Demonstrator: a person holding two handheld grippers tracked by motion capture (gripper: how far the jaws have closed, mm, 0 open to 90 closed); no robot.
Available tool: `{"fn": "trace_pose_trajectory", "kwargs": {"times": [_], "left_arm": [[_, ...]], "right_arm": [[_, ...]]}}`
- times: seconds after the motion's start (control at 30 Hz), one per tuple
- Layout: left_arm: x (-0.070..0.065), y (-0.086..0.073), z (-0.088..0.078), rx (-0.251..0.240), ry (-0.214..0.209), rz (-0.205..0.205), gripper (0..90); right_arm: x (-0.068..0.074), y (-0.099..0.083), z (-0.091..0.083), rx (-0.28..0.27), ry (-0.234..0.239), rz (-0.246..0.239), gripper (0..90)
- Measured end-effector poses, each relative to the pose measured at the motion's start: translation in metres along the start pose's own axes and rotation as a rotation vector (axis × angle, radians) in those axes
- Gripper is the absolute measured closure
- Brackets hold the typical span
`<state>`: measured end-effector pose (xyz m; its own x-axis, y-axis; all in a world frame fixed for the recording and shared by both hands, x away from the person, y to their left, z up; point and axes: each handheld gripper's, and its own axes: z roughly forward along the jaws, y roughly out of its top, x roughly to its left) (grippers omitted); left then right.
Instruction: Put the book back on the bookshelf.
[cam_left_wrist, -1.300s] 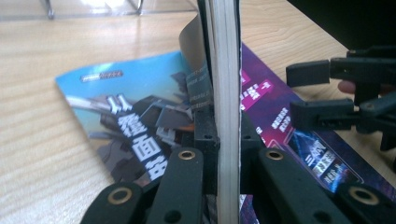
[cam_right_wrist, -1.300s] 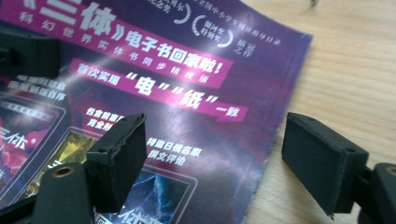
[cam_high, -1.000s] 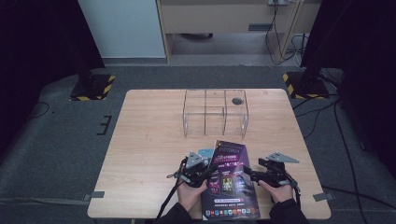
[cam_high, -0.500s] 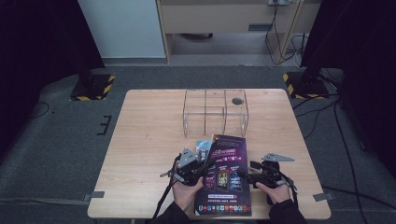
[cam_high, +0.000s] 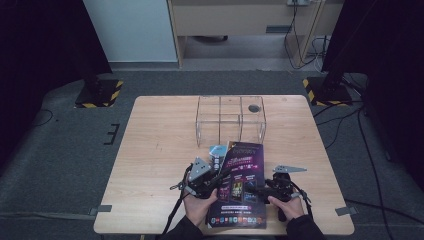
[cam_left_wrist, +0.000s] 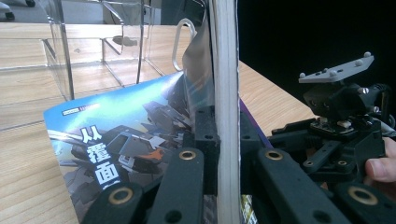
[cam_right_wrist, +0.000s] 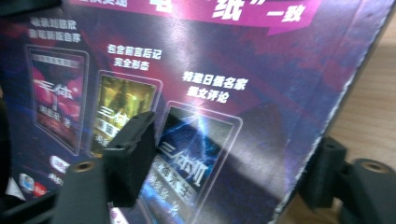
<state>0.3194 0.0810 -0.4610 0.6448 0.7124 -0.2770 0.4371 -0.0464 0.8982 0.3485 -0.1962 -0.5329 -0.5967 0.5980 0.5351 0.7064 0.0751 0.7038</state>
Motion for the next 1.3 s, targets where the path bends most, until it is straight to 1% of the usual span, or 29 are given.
{"fn": "trace_pose_trajectory", "kwargs": {"times": [0.07, 0.13, 0.27, 0.3, 0.37, 0.47, 0.5, 0.6, 0.67, 0.73, 0.8, 0.9, 0.97, 1.07, 1.1, 1.13, 1.17, 1.23, 1.3], "left_arm": [[0.0, 0.0, 0.0, -0.002, 0.0, -0.001, 83.9], [0.001, 0.0, -0.001, -0.006, 0.001, 0.0, 83.9], [0.003, 0.0, -0.001, -0.012, 0.003, -0.006, 83.9], [0.003, 0.0, -0.001, -0.012, 0.003, -0.006, 83.8], [0.004, 0.0, -0.001, -0.01, 0.009, -0.005, 83.8], [0.006, 0.0, -0.001, -0.007, 0.013, -0.008, 83.8], [0.007, 0.0, -0.001, -0.005, 0.015, -0.009, 83.8], [0.01, 0.0, -0.002, 0.003, 0.021, -0.01, 83.7], [0.012, 0.0, -0.002, 0.006, 0.029, -0.011, 83.6], [0.013, 0.0, -0.002, 0.008, 0.032, -0.011, 83.5], [0.017, -0.001, -0.004, 0.014, 0.037, -0.015, 83.2], [0.021, -0.001, -0.006, 0.009, 0.045, -0.024, 81.8], [0.025, -0.001, -0.007, 0.011, 0.037, -0.04, 79.9], [0.028, -0.001, -0.008, 0.017, 0.035, -0.043, 76.5], [0.029, -0.001, -0.008, 0.018, 0.037, -0.042, 75.3], [0.029, -0.001, -0.008, 0.018, 0.039, -0.041, 73.7], [0.03, -0.001, -0.008, 0.021, 0.039, -0.042, 72.8], [0.031, -0.001, -0.008, 0.024, 0.043, -0.041, 68.4], [0.033, -0.001, -0.01, 0.026, 0.052, -0.031, 63.1]], "right_arm": [[0.0, 0.0, 0.0, 0.005, 0.002, 0.013, 36.1], [-0.001, 0.001, -0.002, 0.008, 0.007, 0.043, 42.5], [-0.002, 0.004, -0.008, 0.003, 0.027, 0.082, 55.7], [0.0, 0.004, -0.009, 0.004, 0.035, 0.097, 59.3], [0.001, 0.005, -0.011, 0.004, 0.047, 0.112, 65.5], [0.003, 0.006, -0.014, -0.003, 0.067, 0.117, 72.3], [0.004, 0.007, -0.015, -0.011, 0.073, 0.113, 74.0], [0.007, 0.007, -0.017, -0.018, 0.076, 0.112, 76.0], [0.008, 0.008, -0.018, -0.026, 0.079, 0.099, 77.0], [0.01, 0.009, -0.019, -0.034, 0.082, 0.1, 78.3], [0.012, 0.01, -0.021, -0.044, 0.086, 0.091, 79.5], [0.015, 0.012, -0.024, -0.06, 0.091, 0.084, 81.5], [0.016, 0.014, -0.026, -0.068, 0.094, 0.081, 82.5], [0.018, 0.016, -0.029, -0.085, 0.1, 0.077, 84.0], [0.019, 0.016, -0.03, -0.091, 0.1, 0.066, 84.1], [0.02, 0.017, -0.031, -0.089, 0.098, 0.069, 84.1], [0.021, 0.018, -0.032, -0.093, 0.096, 0.06, 84.2], [0.023, 0.019, -0.034, -0.1, 0.094, 0.049, 84.2], [0.024, 0.021, -0.036, -0.109, 0.095, 0.042, 84.3]]}}
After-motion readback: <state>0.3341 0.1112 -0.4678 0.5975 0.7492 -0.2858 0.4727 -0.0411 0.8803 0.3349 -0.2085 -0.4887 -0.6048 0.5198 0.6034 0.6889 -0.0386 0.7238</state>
